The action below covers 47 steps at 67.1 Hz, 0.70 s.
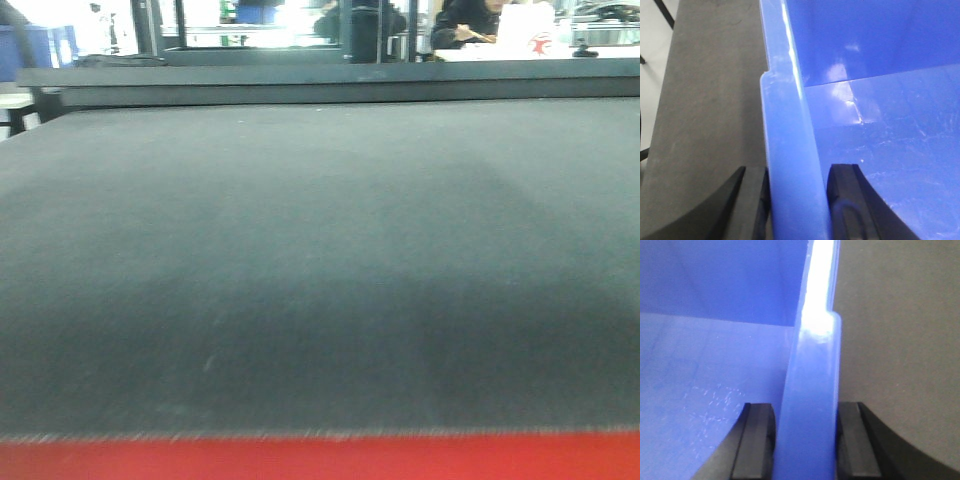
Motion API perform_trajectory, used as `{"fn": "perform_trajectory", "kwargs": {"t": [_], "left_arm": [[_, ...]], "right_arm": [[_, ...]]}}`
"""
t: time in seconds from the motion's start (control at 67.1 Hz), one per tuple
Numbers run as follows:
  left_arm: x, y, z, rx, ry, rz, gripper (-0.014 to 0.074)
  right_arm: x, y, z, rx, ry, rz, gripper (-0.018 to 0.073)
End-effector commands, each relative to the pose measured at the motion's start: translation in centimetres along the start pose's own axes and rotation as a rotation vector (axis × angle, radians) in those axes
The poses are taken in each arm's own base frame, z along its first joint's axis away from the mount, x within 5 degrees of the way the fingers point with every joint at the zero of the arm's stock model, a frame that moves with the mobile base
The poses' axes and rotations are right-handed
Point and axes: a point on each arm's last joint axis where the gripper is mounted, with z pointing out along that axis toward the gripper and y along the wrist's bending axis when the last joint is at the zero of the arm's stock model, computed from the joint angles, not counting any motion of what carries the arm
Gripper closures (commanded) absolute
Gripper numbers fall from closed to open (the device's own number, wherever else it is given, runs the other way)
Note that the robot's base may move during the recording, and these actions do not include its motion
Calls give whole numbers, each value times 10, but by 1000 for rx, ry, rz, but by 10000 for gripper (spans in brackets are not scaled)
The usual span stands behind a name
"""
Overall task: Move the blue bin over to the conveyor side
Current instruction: 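Lower the blue bin onto the dark conveyor belt surface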
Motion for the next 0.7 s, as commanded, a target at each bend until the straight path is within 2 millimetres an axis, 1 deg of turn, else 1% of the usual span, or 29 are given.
{"fn": "perform_trajectory", "kwargs": {"t": [0.0, 0.686], "left_arm": [[-10, 3, -12, -8, -132, 16, 614], [-10, 3, -12, -8, -132, 16, 614]], "right_arm": [[-11, 0, -13, -7, -140, -23, 636], [-11, 0, -13, -7, -140, -23, 636]]}}
